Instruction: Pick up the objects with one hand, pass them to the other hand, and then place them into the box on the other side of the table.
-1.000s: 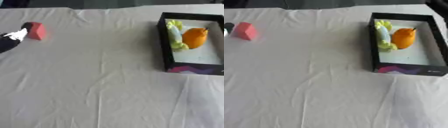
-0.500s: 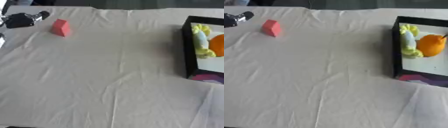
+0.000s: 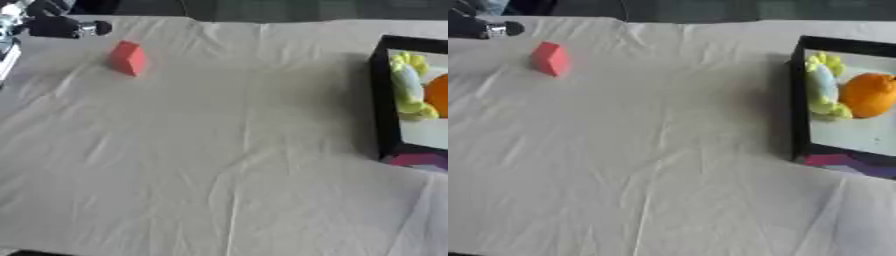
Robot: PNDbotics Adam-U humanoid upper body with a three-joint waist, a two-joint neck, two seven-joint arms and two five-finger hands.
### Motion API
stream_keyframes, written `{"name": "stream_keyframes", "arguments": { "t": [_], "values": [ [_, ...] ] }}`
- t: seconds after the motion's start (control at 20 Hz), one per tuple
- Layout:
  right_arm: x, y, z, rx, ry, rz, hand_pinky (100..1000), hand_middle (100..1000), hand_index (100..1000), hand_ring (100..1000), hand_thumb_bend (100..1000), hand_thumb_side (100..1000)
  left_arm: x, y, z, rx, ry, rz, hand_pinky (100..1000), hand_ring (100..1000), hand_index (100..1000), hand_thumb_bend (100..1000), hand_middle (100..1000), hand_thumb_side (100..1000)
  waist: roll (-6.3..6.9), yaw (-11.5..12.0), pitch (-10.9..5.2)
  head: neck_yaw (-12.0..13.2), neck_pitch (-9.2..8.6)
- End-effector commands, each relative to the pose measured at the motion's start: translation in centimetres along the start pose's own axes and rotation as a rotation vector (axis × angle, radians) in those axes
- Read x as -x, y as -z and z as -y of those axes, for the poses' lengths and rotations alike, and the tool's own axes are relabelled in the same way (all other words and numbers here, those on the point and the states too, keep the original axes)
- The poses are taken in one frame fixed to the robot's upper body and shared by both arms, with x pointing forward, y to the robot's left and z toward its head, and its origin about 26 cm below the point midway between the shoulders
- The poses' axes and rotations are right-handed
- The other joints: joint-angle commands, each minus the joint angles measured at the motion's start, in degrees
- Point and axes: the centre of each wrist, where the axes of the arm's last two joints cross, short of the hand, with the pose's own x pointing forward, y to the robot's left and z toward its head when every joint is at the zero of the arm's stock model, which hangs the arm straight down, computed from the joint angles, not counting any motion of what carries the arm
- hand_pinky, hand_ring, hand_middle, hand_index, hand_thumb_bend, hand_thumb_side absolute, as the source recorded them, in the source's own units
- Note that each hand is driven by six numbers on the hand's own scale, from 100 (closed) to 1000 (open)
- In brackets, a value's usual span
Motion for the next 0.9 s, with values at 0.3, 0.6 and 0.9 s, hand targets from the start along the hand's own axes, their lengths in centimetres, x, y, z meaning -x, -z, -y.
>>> {"name": "stream_keyframes", "arguments": {
  "t": [0.3,0.6,0.9],
  "values": [
    [-1.2,0.4,0.0,-0.01,-0.009,0.029,953,817,901,862,287,657,-1.5,2.8,-0.4,0.069,0.073,-0.118,907,835,801,890,723,517,0.92,-1.2,-2.46,0.4,-0.76],
    [-1.0,0.4,-0.2,-0.02,-0.008,0.022,952,814,900,859,282,663,-1.9,4.1,-0.1,0.108,0.058,-0.178,938,855,822,888,743,570,1.28,-1.9,-2.05,0.7,-1.24],
    [-1.3,0.6,-0.6,-0.036,0.001,0.029,952,812,898,856,280,663,-2.2,5.0,0.3,0.073,0.055,-0.267,933,853,810,926,739,567,1.71,-2.6,-1.74,1.4,-0.96]
  ]
}}
